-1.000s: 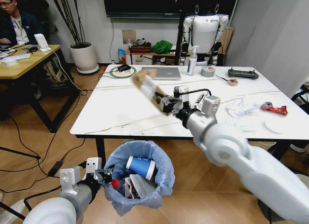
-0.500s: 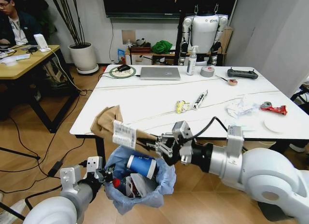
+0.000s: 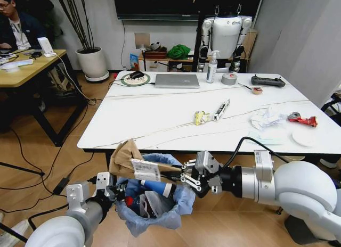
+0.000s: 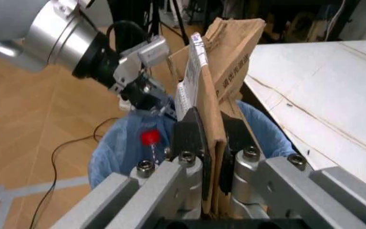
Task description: Pick up the trash bin and place the trash from the table into it.
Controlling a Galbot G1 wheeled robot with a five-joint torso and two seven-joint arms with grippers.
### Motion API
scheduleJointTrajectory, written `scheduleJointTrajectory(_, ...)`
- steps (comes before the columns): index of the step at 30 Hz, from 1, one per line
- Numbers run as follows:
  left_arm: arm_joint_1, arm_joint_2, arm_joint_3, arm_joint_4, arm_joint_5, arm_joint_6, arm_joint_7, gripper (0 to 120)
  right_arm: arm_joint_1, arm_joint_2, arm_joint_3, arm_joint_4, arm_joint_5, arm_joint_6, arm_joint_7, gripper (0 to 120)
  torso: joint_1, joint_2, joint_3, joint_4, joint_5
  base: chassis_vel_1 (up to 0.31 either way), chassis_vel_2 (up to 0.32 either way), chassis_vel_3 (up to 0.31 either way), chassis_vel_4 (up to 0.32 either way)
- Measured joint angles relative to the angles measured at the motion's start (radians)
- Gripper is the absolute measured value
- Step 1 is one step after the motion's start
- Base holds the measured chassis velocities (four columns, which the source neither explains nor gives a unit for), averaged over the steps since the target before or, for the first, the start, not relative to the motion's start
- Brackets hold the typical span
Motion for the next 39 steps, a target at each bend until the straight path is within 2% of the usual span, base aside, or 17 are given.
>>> scheduleJointTrajectory(9, 0.003, 0.003, -0.003, 0.0, -0.002, 0.0, 0.0, 2, 0.001, -0.009, 0.008, -0.015, -0.059, 0.012, -0.091, 3, 0.0, 0.0, 0.0, 0.0, -0.0002, 0.0, 0.0, 0.0, 0.0)
scheduleJointTrajectory(14, 0.007, 0.003, -0.005, 0.0, -0.002, 0.0, 0.0, 2, 0.004, -0.019, 0.016, -0.037, -0.128, 0.039, -0.148, 23, 0.0, 0.0, 0.0, 0.0, -0.0003, 0.0, 0.0, 0.0, 0.0)
scheduleJointTrajectory(16, 0.008, 0.003, -0.005, 0.0, -0.002, 0.0, 0.0, 2, 0.004, -0.02, 0.017, -0.039, -0.134, 0.041, -0.157, 27, 0.0, 0.0, 0.0, 0.0, -0.0003, 0.0, 0.0, 0.0, 0.0)
scheduleJointTrajectory(20, 0.01, 0.002, -0.006, 0.0, -0.002, 0.0, 0.0, 2, 0.003, -0.021, 0.018, -0.041, -0.142, 0.046, -0.162, 42, 0.0, 0.0, 0.0, 0.0, -0.0003, 0.0, 0.0, 0.0, 0.0)
scheduleJointTrajectory(22, 0.012, 0.001, -0.006, 0.0, -0.001, 0.0, 0.0, 2, 0.003, -0.015, 0.019, -0.041, -0.136, 0.046, -0.134, 53, 0.0, 0.0, 0.0, 0.0, -0.0003, 0.0, 0.0, 0.0, 0.0)
scheduleJointTrajectory(23, 0.012, 0.001, -0.006, 0.0, -0.001, 0.0, 0.0, 2, 0.003, -0.015, 0.019, -0.041, -0.136, 0.046, -0.134, 53, 0.0, 0.0, 0.0, 0.0, -0.0003, 0.0, 0.0, 0.0, 0.0)
scheduleJointTrajectory(27, 0.014, 0.0, -0.007, 0.0, 0.0, 0.0, 0.0, 2, 0.001, -0.002, 0.019, -0.036, -0.099, 0.044, -0.042, 68, 0.0, 0.0, 0.0, 0.0, -0.0004, 0.0, 0.0, 0.0, 0.0)
scheduleJointTrajectory(29, 0.014, 0.0, -0.007, 0.0, 0.0, 0.0, 0.0, 2, 0.001, 0.0, 0.019, -0.035, -0.092, 0.042, -0.031, 70, 0.0, 0.0, 0.0, 0.0, -0.0003, 0.0, 0.0, 0.0, 0.0)
scheduleJointTrajectory(30, 0.014, 0.0, -0.007, 0.0, 0.0, 0.0, 0.0, 2, 0.001, 0.007, 0.018, -0.033, -0.072, 0.037, 0.001, 79, 0.0, 0.0, 0.0, 0.0, -0.0002, 0.0, 0.0, 0.0, 0.0)
scheduleJointTrajectory(33, 0.014, -0.001, -0.005, 0.0, 0.001, 0.0, 0.0, 2, -0.001, 0.025, 0.018, -0.032, -0.038, 0.017, 0.078, 91, 0.0, 0.0, 0.0, 0.0001, -0.0003, 0.0, 0.0, 0.0, 0.0)
scheduleJointTrajectory(39, 0.018, -0.003, -0.006, 0.0, 0.003, 0.0, -0.002, 2, -0.018, 0.03, 0.018, -0.041, -0.082, 0.012, 0.082, 100, 0.0, 0.0, 0.0, 0.0, -0.0003, 0.0, 0.0, 0.0, 0.0)
